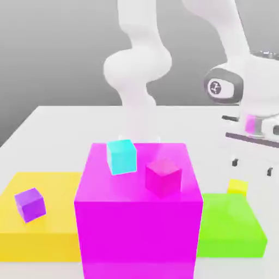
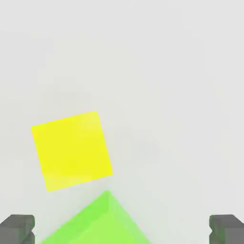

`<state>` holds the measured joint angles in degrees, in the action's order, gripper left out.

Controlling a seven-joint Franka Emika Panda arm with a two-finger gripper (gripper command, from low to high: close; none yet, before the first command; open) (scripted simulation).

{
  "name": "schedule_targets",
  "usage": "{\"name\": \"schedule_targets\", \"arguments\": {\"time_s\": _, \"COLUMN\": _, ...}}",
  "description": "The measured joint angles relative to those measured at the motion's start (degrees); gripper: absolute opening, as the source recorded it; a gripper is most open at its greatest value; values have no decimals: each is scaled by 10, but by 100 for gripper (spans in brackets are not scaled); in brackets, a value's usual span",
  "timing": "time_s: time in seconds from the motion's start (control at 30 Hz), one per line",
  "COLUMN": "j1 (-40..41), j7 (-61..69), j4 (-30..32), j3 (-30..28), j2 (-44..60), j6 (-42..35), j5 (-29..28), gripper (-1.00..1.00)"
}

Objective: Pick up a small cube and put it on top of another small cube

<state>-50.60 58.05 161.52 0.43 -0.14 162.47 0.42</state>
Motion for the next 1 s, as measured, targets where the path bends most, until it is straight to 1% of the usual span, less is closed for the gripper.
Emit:
{"name": "schedule_targets", "arguments": {"time_s": 0.23, "j1": -4, "j7": 19, "j4": -15, "j3": -4, "j2": 135, "j6": 110, "j5": -9, "gripper": 0}}
{"name": "schedule_targets", "arguments": {"time_s": 0.27, "j1": -4, "j7": 19, "j4": -18, "j3": -4, "j2": 152, "j6": 124, "j5": -9, "gripper": -100}}
{"name": "schedule_targets", "arguments": {"time_s": 0.47, "j1": -4, "j7": 20, "j4": -19, "j3": -4, "j2": 161, "j6": 130, "j5": -8, "gripper": -100}}
{"name": "schedule_targets", "arguments": {"time_s": 0.53, "j1": -4, "j7": 20, "j4": -16, "j3": -4, "j2": 142, "j6": 114, "j5": -9, "gripper": -100}}
{"name": "schedule_targets", "arguments": {"time_s": 0.73, "j1": 0, "j7": 25, "j4": 2, "j3": -4, "j2": 26, "j6": 17, "j5": -5, "gripper": -100}}
{"name": "schedule_targets", "arguments": {"time_s": 0.8, "j1": 17, "j7": 49, "j4": -18, "j3": -18, "j2": 1, "j6": -28, "j5": -6, "gripper": -100}}
{"name": "schedule_targets", "arguments": {"time_s": 1.0, "j1": 97, "j7": 143, "j4": -111, "j3": -71, "j2": -58, "j6": -176, "j5": -19, "gripper": -100}}
